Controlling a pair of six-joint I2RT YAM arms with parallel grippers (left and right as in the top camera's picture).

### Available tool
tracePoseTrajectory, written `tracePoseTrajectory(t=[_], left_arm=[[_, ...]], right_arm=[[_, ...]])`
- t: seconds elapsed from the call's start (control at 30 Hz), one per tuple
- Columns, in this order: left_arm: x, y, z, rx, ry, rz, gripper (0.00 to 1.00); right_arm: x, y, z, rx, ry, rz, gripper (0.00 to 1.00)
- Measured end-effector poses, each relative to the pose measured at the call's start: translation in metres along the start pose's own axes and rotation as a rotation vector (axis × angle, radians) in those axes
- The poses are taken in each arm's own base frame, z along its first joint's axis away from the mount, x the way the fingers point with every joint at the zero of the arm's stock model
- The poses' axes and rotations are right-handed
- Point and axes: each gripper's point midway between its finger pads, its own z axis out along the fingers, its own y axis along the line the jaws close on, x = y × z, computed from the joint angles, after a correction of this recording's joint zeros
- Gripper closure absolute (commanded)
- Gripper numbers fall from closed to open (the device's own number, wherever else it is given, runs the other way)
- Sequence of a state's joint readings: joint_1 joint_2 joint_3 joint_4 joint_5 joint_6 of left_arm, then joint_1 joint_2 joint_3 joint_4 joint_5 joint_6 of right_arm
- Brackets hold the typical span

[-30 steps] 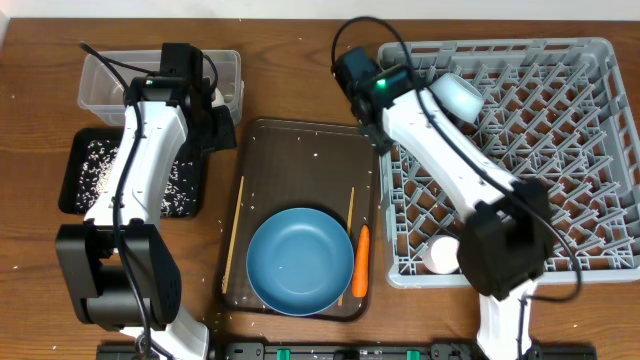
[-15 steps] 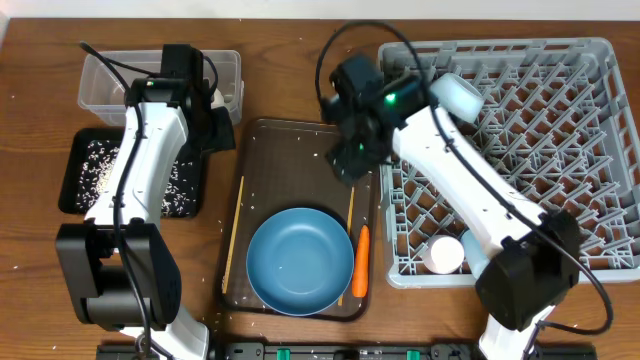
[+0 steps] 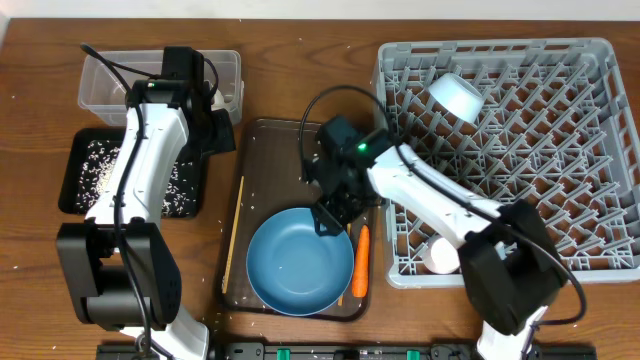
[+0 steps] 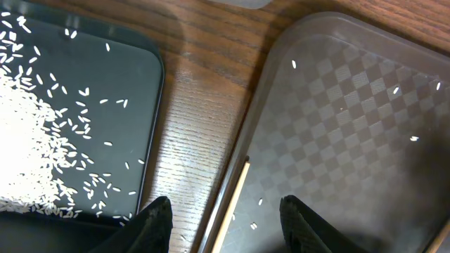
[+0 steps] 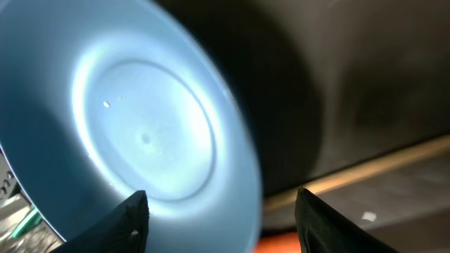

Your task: Sort waste into correct bins and load items into the dishwasher rack

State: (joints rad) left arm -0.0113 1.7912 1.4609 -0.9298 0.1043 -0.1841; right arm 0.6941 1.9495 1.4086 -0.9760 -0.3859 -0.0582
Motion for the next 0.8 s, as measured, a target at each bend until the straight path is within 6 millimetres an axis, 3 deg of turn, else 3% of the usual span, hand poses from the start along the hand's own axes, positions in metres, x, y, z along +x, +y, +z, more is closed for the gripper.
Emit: tracePoseTrajectory(t=[0.13, 0.27, 0.37, 0.63, 0.8], left_arm=[[0.0, 0.0, 0.0, 0.0, 0.0, 0.0, 0.49], [0.0, 0.0, 0.0, 0.0, 0.0, 0.0, 0.49], [0.0, 0.0, 0.0, 0.0, -0.002, 0.0, 0.49], [-0.001, 0.0, 0.0, 0.001, -0.006, 0.0, 0.49], [-0.002, 0.0, 0.0, 0.002, -0.006, 0.0, 0.49]], right_arm=[[0.007, 0.002, 0.02, -0.022, 0.06, 0.03, 0.61], [0.012, 0.001, 0.024, -0.028, 0.08, 0.059, 0.78], [0.011, 0.001, 0.025, -0.029, 0.08, 0.073, 0.99], [0.014, -0.002, 0.028, -0.033, 0.095, 0.101, 0.99], [0.002, -0.014, 0.019, -0.032, 0.056, 0.144, 0.99]])
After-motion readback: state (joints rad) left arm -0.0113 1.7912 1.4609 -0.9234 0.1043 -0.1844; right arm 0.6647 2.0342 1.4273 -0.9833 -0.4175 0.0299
